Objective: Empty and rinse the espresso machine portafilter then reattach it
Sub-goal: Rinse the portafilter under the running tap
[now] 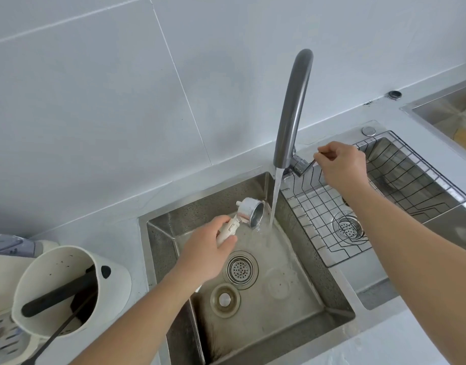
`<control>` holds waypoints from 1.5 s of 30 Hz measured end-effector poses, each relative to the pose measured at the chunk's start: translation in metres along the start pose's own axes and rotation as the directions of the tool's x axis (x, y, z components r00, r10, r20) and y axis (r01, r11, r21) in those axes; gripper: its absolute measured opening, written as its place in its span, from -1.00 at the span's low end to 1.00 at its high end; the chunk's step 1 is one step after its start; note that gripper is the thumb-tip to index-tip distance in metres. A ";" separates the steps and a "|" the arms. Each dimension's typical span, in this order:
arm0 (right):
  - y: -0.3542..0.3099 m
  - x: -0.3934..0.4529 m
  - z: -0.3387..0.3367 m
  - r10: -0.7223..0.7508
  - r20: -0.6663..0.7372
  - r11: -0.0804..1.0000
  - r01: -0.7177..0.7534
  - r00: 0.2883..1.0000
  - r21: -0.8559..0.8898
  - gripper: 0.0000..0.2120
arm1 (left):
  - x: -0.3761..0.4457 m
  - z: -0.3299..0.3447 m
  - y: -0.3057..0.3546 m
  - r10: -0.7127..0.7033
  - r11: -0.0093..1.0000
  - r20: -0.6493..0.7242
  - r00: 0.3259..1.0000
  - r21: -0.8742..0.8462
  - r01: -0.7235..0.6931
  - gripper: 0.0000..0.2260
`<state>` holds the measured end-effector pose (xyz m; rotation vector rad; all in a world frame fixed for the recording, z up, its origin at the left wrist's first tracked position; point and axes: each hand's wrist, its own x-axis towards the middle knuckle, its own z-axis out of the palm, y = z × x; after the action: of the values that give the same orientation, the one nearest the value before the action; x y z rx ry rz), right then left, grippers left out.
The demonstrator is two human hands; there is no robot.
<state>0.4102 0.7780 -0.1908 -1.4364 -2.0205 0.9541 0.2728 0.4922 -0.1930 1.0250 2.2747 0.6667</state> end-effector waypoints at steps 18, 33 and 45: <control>-0.017 0.009 0.007 -0.122 0.026 0.984 0.125 0.992 -0.125 -0.79 | -0.012 -0.022 -0.011 0.135 0.946 -0.198 0.971 0.317 -0.067 -0.78; -0.027 0.003 -0.003 0.017 0.102 0.999 -0.013 0.995 -0.042 -0.74 | -0.042 -0.021 -0.008 -0.032 0.996 -0.252 0.967 0.071 0.051 -0.84; -0.024 -0.080 -0.015 0.210 0.213 0.917 -0.268 0.954 0.296 -0.65 | -0.071 -0.023 0.020 -0.268 0.789 -0.100 0.958 -0.593 0.159 -0.86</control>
<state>0.4330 0.7013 -0.1621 -1.4784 -1.7233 1.4896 0.3073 0.4436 -0.1447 0.4115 2.0668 1.2936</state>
